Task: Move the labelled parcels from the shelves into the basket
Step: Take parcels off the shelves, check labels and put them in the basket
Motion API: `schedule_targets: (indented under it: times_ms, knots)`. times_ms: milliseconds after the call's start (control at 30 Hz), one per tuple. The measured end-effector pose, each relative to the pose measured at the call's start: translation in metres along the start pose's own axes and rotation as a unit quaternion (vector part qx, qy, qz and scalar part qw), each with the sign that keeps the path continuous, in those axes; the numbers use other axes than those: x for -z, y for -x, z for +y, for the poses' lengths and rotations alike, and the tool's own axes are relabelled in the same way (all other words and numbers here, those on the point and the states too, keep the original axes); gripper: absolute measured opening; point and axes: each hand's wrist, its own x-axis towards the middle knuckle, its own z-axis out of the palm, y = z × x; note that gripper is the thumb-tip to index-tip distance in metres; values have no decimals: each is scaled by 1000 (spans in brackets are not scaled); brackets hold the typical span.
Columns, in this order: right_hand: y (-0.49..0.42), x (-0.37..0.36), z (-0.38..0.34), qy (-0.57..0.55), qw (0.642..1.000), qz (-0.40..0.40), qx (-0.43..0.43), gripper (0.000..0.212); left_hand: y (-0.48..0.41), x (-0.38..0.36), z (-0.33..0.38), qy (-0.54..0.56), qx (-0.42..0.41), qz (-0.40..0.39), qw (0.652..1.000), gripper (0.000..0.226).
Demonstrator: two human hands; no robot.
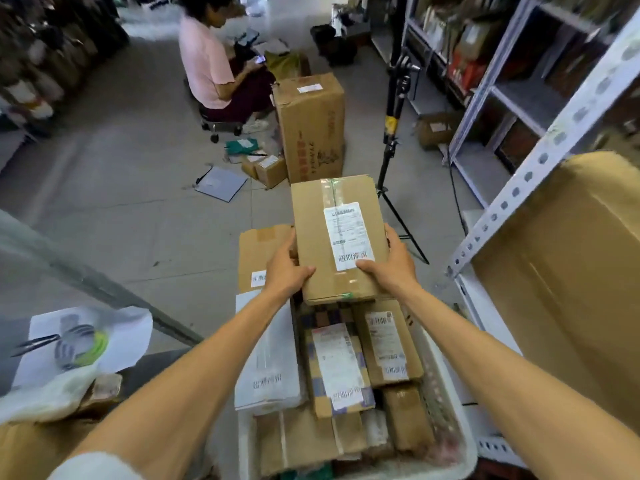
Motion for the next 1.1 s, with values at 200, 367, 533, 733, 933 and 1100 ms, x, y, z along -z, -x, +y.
schedule_targets:
  times_ms: [200, 367, 533, 733, 933, 1100]
  knots:
    - [-53, -20, 1, 20, 1000, 1, -17, 87, -60, -4, -16, -10, 8, 0, 1000, 72]
    - [-66, -45, 21, 33, 998, -36, -49, 93, -80, -11, -50, -51, 18, -17, 998, 54]
    - [-63, -51, 40, 38, 995, -60, -76, 89, -77, -34, -82, -124, -8, -37, 992, 52]
    - [-63, -45, 41, 78, 991, -92, -54, 81, -70, -38, -80, -161, -19, -28, 986, 49]
    - [-50, -36, 31, 147, 984, -100, -20, 66, -63, -21, -53, -250, 2, -55, 967, 39]
    - [-27, -21, 21, 201, 974, -102, 0, 53, -36, -10, -33, -292, -8, -57, 955, 69]
